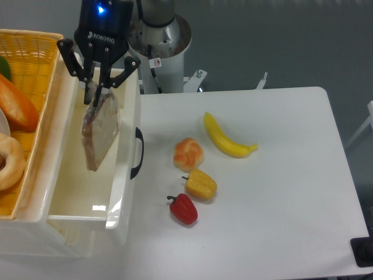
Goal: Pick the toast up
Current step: 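Lift the bagged toast up out of the drawer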
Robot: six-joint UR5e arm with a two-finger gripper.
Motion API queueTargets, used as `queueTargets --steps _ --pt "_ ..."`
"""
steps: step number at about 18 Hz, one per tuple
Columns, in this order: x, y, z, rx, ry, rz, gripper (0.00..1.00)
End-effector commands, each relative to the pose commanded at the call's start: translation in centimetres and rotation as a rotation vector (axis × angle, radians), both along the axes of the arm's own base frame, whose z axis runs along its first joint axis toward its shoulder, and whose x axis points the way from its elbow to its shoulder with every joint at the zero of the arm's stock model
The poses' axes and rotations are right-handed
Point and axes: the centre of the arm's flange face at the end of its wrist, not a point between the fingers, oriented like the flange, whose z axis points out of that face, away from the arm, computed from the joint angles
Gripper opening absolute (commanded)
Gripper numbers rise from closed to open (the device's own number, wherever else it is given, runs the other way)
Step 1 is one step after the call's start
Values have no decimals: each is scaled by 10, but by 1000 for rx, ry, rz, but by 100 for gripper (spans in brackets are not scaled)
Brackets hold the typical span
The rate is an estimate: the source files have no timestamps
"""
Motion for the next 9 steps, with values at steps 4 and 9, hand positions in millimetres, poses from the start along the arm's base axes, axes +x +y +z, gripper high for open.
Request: queueTargets --steps 4,9 --pt "1 -1 -3 -9 -8 0 0" --pt "1 -6 -3 -14 -14 8 0"
